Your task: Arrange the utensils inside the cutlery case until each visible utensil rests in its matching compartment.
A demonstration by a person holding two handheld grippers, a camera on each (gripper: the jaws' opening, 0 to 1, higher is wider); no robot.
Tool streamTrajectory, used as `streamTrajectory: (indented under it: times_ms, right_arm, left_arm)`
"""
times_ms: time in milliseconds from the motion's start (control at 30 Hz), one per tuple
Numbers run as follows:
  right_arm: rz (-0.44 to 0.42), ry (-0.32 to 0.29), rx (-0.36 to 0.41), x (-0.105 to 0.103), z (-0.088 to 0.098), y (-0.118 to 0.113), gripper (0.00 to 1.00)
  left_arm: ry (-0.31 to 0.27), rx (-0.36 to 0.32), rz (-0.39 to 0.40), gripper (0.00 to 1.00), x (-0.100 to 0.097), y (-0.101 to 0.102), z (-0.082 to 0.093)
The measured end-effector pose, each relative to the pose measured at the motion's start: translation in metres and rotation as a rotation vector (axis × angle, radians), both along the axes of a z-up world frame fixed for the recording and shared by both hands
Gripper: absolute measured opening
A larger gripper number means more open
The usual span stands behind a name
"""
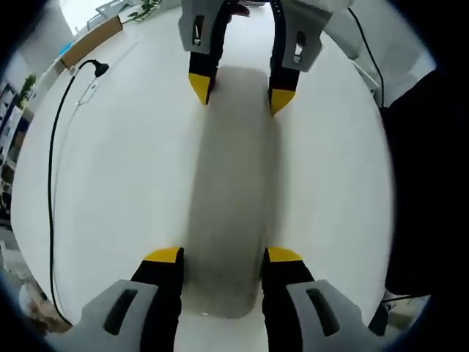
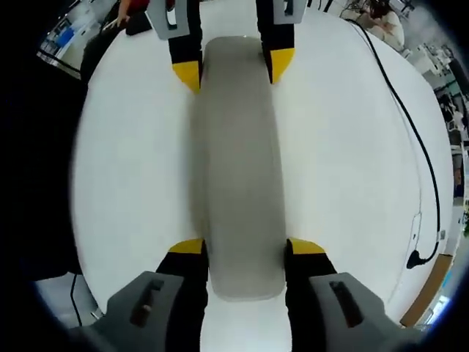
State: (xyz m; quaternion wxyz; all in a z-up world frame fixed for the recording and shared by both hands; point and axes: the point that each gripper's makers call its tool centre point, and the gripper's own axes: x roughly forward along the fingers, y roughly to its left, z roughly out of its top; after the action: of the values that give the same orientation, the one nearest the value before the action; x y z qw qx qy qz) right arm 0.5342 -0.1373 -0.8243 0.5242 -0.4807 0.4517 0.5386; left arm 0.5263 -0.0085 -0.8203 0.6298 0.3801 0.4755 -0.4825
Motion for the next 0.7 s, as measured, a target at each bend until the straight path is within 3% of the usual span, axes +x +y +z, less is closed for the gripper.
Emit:
streamTrajectory:
  times_ms: [433,700]
  right_arm:
    - [-0.001,-0.034,-0.019,-0.04,0.0,0.0,0.39]
    - [-0.027,-0.015,-0.001,-0.064,0.0,-0.004,0.39]
  left_arm:
    - [0.004,0.033,0.0,0.43,-0.043,0.0,-0.001]
    - [0.011,0.046,-0.024,0.43,-0.062,-0.004,-0.001]
